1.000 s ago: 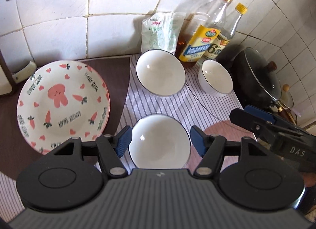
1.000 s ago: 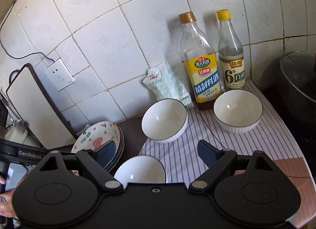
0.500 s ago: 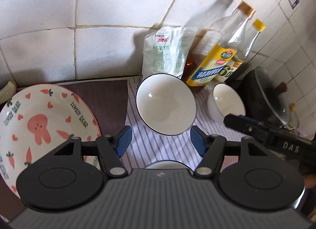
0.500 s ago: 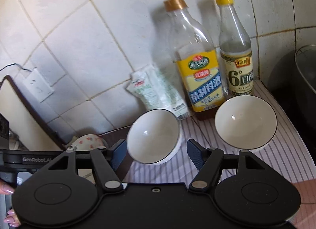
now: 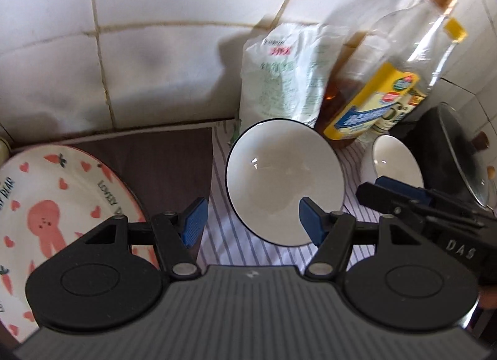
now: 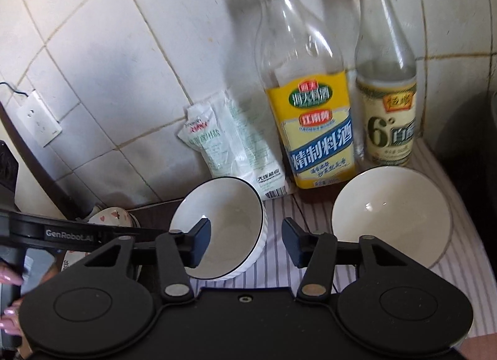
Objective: Organize plates and bowls
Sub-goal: 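Open both grippers and close them on a second white bowl's rim, then carry the second bowl over and lower it into the first bowl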
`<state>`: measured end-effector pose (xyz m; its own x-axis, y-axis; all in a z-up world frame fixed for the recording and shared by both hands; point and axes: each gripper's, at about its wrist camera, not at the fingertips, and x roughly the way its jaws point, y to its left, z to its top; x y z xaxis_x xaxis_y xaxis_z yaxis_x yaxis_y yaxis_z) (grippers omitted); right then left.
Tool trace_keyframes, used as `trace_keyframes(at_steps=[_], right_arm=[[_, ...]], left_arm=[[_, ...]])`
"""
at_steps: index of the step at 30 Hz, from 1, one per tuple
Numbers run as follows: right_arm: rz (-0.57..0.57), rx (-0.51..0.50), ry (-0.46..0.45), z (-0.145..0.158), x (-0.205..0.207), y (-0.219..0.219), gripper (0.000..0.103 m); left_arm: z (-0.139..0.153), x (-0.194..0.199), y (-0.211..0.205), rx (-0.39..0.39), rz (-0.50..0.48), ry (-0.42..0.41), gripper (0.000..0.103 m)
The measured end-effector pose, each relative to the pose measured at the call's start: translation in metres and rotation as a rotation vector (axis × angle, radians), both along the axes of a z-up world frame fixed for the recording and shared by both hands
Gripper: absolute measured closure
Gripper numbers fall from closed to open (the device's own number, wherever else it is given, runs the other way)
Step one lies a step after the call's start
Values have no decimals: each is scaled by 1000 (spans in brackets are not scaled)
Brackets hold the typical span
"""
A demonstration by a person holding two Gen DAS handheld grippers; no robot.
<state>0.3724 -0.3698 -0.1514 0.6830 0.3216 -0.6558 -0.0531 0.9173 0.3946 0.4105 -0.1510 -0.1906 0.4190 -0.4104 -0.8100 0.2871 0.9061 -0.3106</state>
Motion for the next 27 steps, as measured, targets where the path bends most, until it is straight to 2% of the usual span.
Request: trace_keyframes(at_steps=[1,2,5,7,10,11,12,13,14,17,20,23,25,27], right_arm=[[2,-9,7,-4,3,2,52],[3,-19,12,-7,6,4,53],[16,-27,-2,-16,9,11,54],[32,-24,13,-23,13,14,54],[47,-50,36,-33,20,18,55],[50,-57,43,-36,22,19,55],[53,-64,49,-40,24,19,60],[53,-73,56,-43,26,20,64],[67,-79,65,-46,29,21,79],[118,-134,51,-47,34,26,79],[118,-108,111,-46,43,22,79],[79,-70,144,-50,49,20,81],[48,-86,138,-49,47,26,83],[15,-55,144,-45,41,25,83]], left_arm=[[-4,3,-2,11,1,16,51],[-8,5,-3,25,13,29,68],[-12,6,-3,15,54,17,68],[-17,7,-3,17,77,37,68],[-23,7,-2,28,91,20,69],[-26,7,-2,34,95,18,72],[-29,8,-2,36,98,18,77],[-32,8,-2,22,72,22,89],[-32,7,-2,5,58,26,89],[-33,5,-1,-7,75,36,90],[-35,6,3,-52,126,55,90],[-34,6,3,-43,122,61,90],[-30,6,1,-28,110,69,90],[-21,3,6,-42,110,58,90]])
